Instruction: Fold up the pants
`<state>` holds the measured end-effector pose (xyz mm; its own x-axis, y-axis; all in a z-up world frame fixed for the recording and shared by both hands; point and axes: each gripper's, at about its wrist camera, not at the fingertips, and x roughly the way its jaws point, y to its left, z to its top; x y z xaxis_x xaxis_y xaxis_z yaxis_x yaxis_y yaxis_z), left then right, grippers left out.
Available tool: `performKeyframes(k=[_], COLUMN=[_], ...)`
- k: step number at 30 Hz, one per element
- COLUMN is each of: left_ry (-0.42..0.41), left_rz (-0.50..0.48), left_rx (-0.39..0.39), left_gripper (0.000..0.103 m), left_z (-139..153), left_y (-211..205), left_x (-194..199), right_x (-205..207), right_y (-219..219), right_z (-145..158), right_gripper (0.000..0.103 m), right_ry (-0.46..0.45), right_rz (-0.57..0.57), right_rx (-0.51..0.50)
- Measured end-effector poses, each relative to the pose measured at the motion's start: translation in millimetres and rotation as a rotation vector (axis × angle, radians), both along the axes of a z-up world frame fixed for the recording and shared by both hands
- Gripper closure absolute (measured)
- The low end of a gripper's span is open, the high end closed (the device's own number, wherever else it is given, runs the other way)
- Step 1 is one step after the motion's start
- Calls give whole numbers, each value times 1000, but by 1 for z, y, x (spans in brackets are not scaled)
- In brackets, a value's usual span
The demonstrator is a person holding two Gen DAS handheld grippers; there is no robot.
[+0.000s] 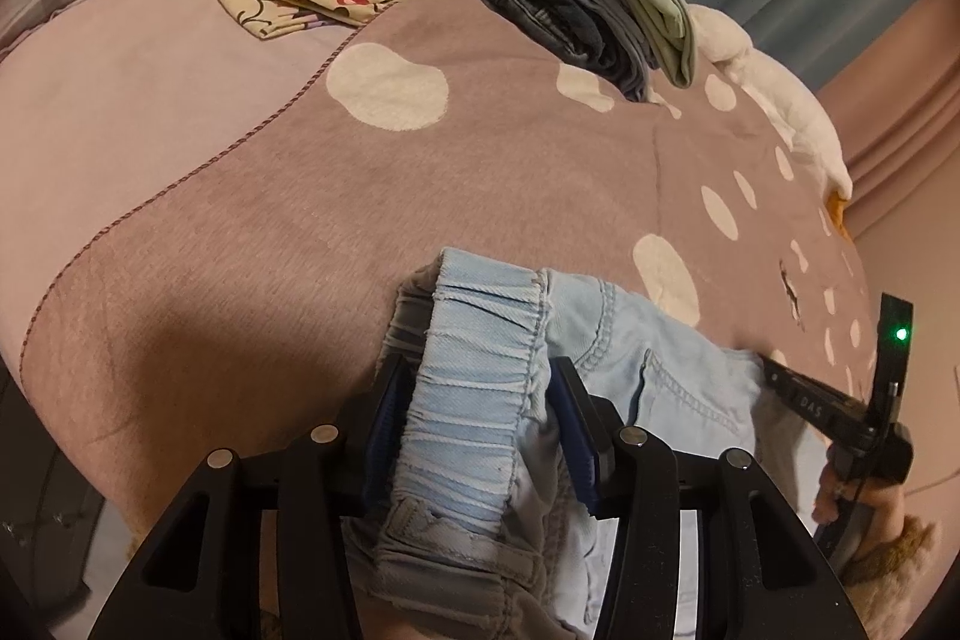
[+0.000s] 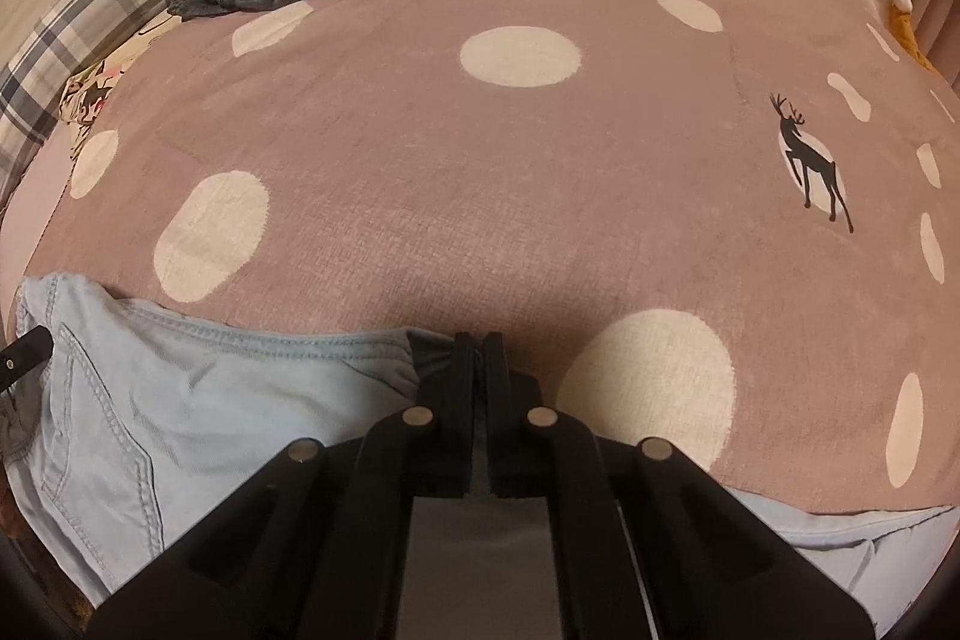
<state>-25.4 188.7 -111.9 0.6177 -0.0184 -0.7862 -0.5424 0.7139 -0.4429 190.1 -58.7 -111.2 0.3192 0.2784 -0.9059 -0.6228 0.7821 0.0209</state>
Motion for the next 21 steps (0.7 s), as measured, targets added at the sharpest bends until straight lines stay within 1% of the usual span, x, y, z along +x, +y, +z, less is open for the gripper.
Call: performKeyframes(k=[4, 6, 11, 12, 13, 15, 17, 18, 19, 21], left_ry=[27, 32, -69, -87, -106, -112, -91, -72, -47, 43], left_rz=[11, 28, 52, 45, 24, -38, -108, -138, -156, -172], left_rx=[0, 17, 127, 142, 140, 69, -19, -36, -43, -71], left_gripper=[53, 53, 53, 53, 53, 53, 53, 53, 53, 55], left_z=[8, 20, 69, 75, 79, 73, 56, 46, 36, 10], left_y=[-2, -5, -24, -28, -34, -42, -55, -62, -67, -73], left_x=[1, -2, -19, -19, -18, -10, 2, 7, 11, 18], right_x=[-5, -6, -5, -4, -4, -5, -5, -5, -5, -5], right_y=[3, 4, 0, 0, -1, 0, -1, -1, -2, -3], right_z=[-2, -3, -3, -3, -3, -3, -3, -3, -3, -3], right_gripper=[98, 98, 98, 98, 98, 98, 98, 98, 98, 98], right_ry=[-35, -47, -42, -39, -37, -40, -38, -37, -36, -34], right_rz=[1, 0, -8, -12, -15, -15, -20, -23, -28, -44], right_rx=[-22, -28, -10, -4, -1, -2, 3, 7, 12, 24])
